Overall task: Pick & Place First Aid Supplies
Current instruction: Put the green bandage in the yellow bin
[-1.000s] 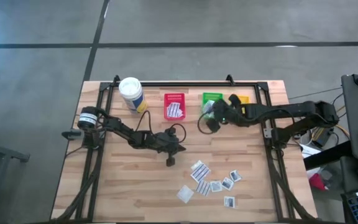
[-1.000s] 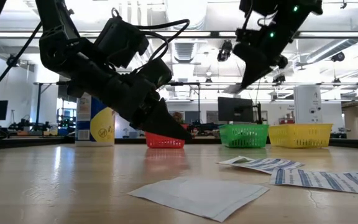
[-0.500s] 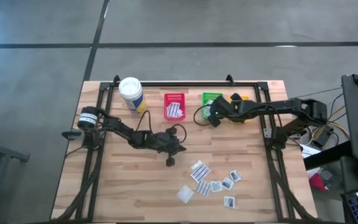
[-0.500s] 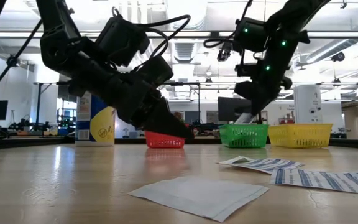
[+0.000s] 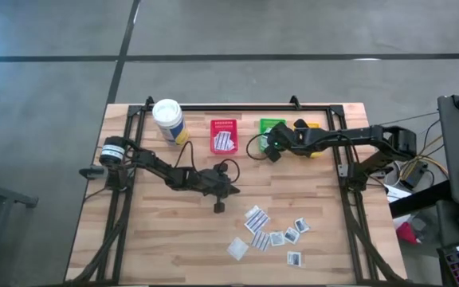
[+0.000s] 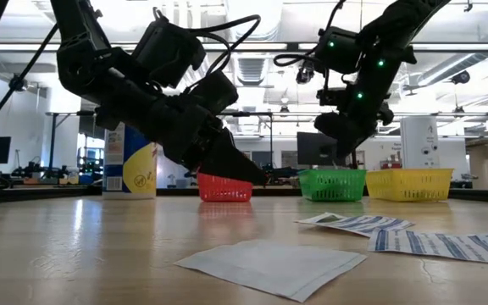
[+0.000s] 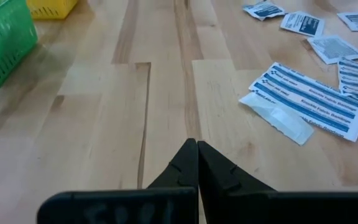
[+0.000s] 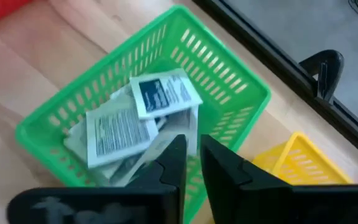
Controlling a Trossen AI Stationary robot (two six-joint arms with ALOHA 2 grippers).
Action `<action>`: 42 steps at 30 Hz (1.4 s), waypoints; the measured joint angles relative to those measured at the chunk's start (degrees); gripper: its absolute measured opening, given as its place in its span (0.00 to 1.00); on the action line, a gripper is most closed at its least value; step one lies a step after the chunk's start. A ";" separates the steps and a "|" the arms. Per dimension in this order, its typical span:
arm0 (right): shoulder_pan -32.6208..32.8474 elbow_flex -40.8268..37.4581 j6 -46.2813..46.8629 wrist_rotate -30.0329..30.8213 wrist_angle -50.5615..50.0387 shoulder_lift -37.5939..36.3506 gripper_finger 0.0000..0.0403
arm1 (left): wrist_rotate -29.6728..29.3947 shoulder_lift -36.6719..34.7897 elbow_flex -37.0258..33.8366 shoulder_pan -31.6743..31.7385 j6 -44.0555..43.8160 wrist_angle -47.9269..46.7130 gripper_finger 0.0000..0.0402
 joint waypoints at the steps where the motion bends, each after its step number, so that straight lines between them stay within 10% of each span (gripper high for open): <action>1: -0.30 0.00 -0.12 0.00 0.66 -0.01 0.12 | 0.11 -0.01 0.00 0.00 0.12 0.17 0.00; 13: -2.62 0.02 -3.04 -1.09 3.19 -0.96 0.25 | 2.92 0.00 0.98 0.36 1.81 0.44 0.00; 24: 0.46 0.01 1.04 -25.91 2.88 -9.47 0.19 | 12.25 -0.01 1.78 0.31 -0.27 0.44 0.00; 42: 19.79 -0.20 8.15 -18.77 3.67 -7.97 0.07 | 19.94 1.91 6.55 -4.68 -2.12 0.40 0.00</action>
